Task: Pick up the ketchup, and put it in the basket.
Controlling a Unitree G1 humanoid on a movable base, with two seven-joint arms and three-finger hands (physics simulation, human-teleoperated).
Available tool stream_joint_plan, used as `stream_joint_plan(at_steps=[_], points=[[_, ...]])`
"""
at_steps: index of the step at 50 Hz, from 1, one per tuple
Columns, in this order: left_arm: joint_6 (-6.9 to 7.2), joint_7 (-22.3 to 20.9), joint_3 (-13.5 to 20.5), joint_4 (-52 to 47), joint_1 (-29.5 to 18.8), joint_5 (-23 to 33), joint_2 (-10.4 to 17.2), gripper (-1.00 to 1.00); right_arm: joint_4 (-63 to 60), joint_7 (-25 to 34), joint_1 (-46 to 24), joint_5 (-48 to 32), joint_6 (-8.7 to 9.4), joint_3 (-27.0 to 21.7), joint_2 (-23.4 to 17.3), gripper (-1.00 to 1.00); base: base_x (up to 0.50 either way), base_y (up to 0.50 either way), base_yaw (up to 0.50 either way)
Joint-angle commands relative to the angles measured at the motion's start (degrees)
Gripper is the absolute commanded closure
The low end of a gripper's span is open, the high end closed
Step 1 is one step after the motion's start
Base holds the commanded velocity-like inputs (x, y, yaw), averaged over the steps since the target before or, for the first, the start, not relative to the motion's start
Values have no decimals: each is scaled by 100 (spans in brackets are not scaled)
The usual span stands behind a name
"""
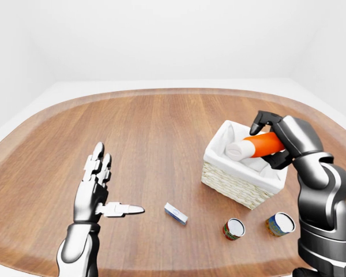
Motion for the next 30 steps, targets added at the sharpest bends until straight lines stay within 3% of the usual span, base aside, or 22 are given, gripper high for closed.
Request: stream_joint_plan(at_steps=[1, 15, 30], points=[[0, -11, 4, -24, 7, -9, -4, -100, 181, 61, -151, -370, 0, 24, -20, 100, 0, 0, 0], [0, -17, -25, 13, 26, 10, -8, -100, 725, -234, -210, -425, 0, 49, -118, 100, 0, 0, 0], [0, -32, -64, -14, 71, 32, -25, -100, 864, -52, -352, -711, 0, 150, -154, 100, 0, 0, 0]])
